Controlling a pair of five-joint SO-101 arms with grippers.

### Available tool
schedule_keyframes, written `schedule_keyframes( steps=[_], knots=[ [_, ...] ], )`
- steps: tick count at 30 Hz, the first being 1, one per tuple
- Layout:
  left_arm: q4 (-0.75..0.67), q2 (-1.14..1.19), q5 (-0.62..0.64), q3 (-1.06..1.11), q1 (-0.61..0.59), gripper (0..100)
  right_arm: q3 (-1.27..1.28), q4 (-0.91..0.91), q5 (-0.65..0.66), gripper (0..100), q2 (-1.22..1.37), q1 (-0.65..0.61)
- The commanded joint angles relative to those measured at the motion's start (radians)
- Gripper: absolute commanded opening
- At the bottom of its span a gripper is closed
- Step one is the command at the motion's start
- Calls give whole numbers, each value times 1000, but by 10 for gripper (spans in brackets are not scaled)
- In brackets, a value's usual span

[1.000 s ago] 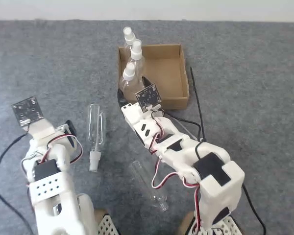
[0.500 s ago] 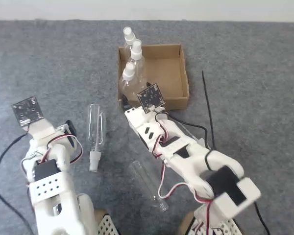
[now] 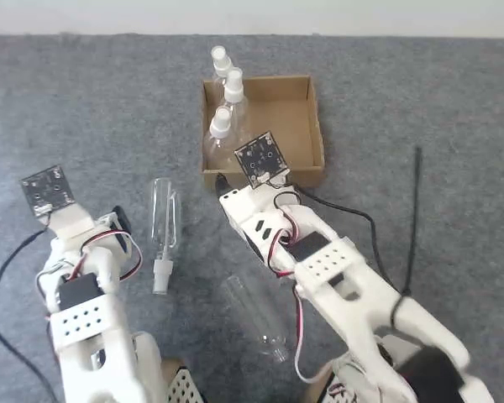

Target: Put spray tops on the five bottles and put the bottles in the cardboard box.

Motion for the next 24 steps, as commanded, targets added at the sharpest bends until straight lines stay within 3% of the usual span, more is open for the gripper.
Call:
schedule_keyframes(
  steps=[1,10,16,24],
  knots=[
    [-37,-12,-6,-13,5,189,-15,219,14,267,-225,2],
    [-37,-12,-6,-13,5,189,-17,604,15,269,-463,-13],
    [-37,-12,-6,-13,5,189,-17,832,15,270,-512,-116],
    [-37,-14,-6,-13,6,189,-17,954,6,270,-509,-254]
  ],
)
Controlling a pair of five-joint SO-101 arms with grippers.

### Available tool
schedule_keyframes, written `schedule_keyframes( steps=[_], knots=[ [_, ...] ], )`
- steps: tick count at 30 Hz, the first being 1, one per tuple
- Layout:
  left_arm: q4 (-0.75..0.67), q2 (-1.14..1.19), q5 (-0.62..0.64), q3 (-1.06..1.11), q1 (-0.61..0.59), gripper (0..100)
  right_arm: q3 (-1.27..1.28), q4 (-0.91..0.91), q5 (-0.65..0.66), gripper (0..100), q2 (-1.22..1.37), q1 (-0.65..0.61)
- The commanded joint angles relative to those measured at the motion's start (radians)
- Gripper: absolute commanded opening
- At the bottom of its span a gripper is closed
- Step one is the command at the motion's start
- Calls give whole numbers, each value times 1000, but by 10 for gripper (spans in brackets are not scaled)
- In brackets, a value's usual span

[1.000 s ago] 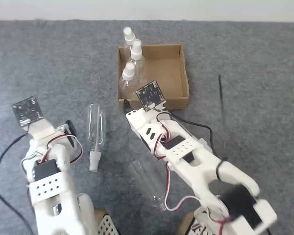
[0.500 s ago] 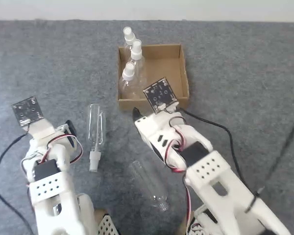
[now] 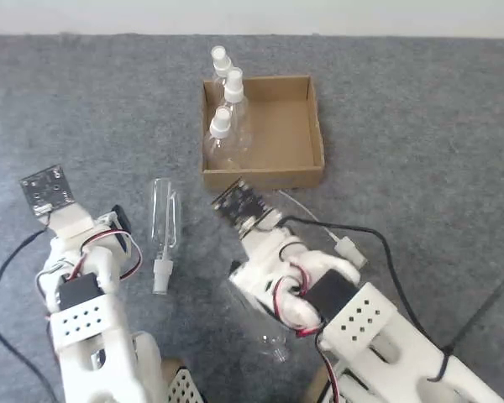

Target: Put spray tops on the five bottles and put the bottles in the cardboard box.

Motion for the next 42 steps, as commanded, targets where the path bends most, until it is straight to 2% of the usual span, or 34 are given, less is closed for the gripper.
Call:
schedule_keyframes(
  steps=[1,4,11,18,30,36,42],
  knots=[
    [-28,-14,-6,-13,6,189,-15,25,6,270,-38,-54],
    [-28,-14,-6,-13,6,189,-11,27,3,270,-31,-84],
    [-51,-15,-25,8,48,189,-57,27,-106,270,125,-176],
    [-63,-15,-49,18,48,189,-114,18,-181,270,306,-179],
    [-63,-15,-49,18,46,189,-238,18,-207,262,593,-179],
    [-63,-15,-49,18,46,189,-255,16,-207,121,611,-174],
    [-63,-15,-49,18,46,189,-250,35,-216,79,550,-140]
  ],
)
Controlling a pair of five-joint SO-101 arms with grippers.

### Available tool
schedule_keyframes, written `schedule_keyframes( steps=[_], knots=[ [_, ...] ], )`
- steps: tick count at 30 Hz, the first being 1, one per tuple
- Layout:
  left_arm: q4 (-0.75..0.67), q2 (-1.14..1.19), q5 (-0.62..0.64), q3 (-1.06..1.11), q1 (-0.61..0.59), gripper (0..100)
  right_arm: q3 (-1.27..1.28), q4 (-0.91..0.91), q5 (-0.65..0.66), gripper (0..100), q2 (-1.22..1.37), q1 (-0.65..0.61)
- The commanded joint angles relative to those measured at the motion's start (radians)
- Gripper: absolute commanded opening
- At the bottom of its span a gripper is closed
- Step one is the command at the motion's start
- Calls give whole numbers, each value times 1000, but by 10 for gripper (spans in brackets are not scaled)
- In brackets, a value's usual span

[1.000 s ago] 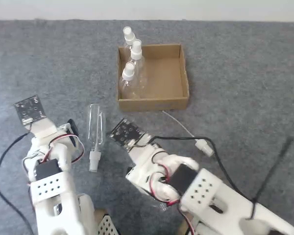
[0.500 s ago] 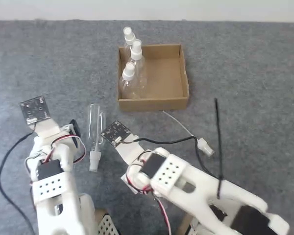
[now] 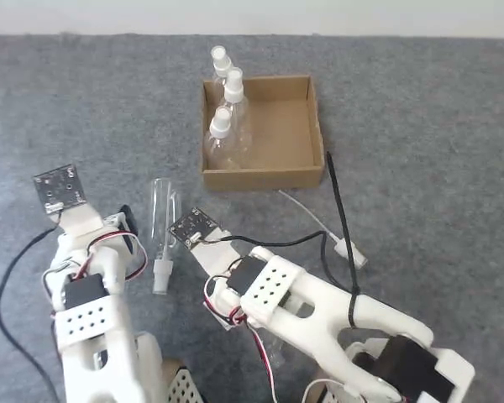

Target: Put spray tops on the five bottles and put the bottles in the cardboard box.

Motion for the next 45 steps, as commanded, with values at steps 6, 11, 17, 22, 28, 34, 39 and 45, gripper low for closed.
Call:
schedule_keyframes(
  steps=[6,11,17,22,28,34,39,45],
  knots=[
    [-29,-15,-11,-12,5,189,-54,24,-167,70,-196,154],
    [-29,-15,-12,-12,5,189,-54,22,-273,73,-265,274],
    [-28,-15,-14,-12,5,189,-49,39,-287,70,-343,417],
    [-28,-15,-14,-10,5,189,-26,36,-287,69,-437,544],
    [-26,-15,-15,-10,5,189,51,-27,-287,70,-553,700],
    [-26,-15,-15,-10,5,189,71,-59,-293,73,-584,854],
    [-26,-15,-15,-10,5,189,69,-64,-381,74,-584,958],
    [-26,-15,-17,-10,5,189,130,-213,-391,74,-582,1095]
  ],
)
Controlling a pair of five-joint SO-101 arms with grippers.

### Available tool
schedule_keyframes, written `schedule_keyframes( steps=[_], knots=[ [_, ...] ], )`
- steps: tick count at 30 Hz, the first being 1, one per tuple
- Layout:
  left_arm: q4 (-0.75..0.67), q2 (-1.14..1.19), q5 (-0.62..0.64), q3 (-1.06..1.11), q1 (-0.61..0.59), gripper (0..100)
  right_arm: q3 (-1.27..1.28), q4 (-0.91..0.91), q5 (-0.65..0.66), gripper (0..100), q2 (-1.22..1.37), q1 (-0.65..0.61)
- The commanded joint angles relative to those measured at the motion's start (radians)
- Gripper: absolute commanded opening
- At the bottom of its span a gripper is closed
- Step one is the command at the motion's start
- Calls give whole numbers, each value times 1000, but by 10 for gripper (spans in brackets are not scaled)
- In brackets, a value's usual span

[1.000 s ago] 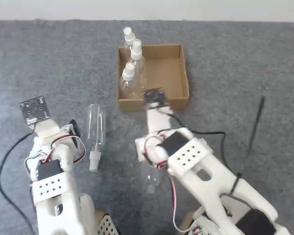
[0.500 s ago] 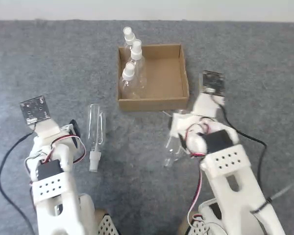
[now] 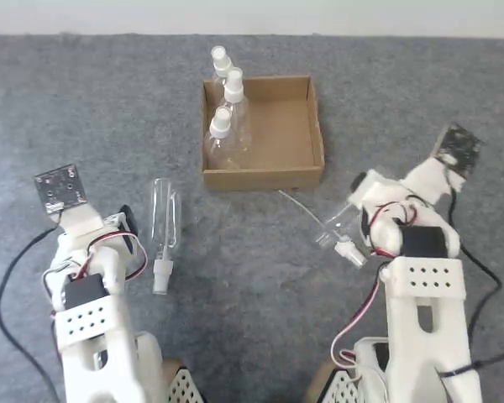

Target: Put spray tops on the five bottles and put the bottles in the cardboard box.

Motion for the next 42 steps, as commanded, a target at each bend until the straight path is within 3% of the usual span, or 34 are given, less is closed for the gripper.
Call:
schedule_keyframes(
  steps=[1,8,17,27,36,42],
  knots=[
    [-26,-15,-9,-10,5,189,61,-156,-14,74,-44,105],
    [-26,-15,-9,-10,5,189,215,-364,-14,74,-45,191],
    [-26,-15,-9,-10,5,189,247,-377,-97,74,-45,320],
    [-26,-15,-9,-10,5,189,397,-512,-91,74,-45,328],
    [-26,-15,-9,-10,5,189,446,-506,-34,76,-47,331],
    [-26,-15,-9,-10,5,189,508,-506,44,211,-56,351]
  ],
)
